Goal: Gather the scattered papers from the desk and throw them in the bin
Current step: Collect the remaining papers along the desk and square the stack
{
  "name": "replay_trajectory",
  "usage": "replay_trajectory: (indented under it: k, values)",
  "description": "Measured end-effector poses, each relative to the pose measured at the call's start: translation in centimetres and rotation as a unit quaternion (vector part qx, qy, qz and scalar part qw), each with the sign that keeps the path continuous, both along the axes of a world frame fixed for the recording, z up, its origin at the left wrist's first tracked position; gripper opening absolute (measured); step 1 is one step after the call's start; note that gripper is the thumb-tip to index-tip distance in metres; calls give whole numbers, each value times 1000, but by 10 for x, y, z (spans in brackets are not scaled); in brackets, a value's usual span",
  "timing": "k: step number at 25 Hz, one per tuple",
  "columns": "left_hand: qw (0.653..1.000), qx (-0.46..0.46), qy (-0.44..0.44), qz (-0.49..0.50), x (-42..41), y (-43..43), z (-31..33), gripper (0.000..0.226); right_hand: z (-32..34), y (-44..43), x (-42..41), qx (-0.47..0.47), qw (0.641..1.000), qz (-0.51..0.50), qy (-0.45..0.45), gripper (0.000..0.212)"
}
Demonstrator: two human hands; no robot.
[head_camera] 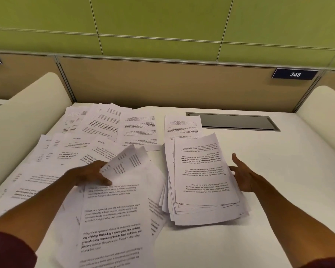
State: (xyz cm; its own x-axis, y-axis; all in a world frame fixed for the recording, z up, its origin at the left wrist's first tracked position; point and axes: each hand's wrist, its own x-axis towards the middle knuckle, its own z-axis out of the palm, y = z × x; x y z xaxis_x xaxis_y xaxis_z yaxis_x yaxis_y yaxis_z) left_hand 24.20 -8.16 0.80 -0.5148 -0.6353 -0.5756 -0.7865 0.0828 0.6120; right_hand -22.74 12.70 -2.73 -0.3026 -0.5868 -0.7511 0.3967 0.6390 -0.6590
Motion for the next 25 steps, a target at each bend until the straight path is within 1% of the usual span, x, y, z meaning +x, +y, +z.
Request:
replay_trajectory:
  k: [2,4,6,9,11,12,13,15,16,18,19,21,24,25]
  values:
    - [998,4,32,52,17,-12,14,79,0,1,1,-1,1000,-1,-1,91]
    - [991,3,92,92,28,-20,29,93,-1,1,2,-3,1000,3,7,91]
    - [981,7,146,125,32,-24,46,98,0,1,2,-4,1000,5,12,90]
    - [962,20,224,156,29,-30,64,95,1,2,3,-8,1000,7,6,89]
    - [950,27,260,173,16,-31,72,88,0,2,4,-11,1000,8,7,92]
    - [945,25,275,174,4,-30,75,81,-1,2,3,-14,1000,6,6,93]
    - [941,21,290,173,-12,-28,76,68,-2,2,2,-18,1000,3,6,95]
    - [933,2,312,180,-49,-22,68,35,-4,3,0,-24,1000,0,0,102]
    - [932,11,313,181,-67,-17,59,29,-4,3,-1,-27,1000,-1,-6,106]
    - [939,66,291,169,-99,-4,32,29,-2,4,-1,-28,999,0,-16,110]
    - [941,99,277,167,-113,4,18,33,0,5,-1,-27,999,7,-19,110]
    - [939,148,257,174,-131,16,-11,56,6,7,0,-26,999,37,-19,101]
    - [942,159,244,165,-144,29,-42,87,9,8,-2,-39,995,81,-31,76]
    - [939,158,252,171,-146,34,-48,88,6,9,-3,-52,993,99,-40,69]
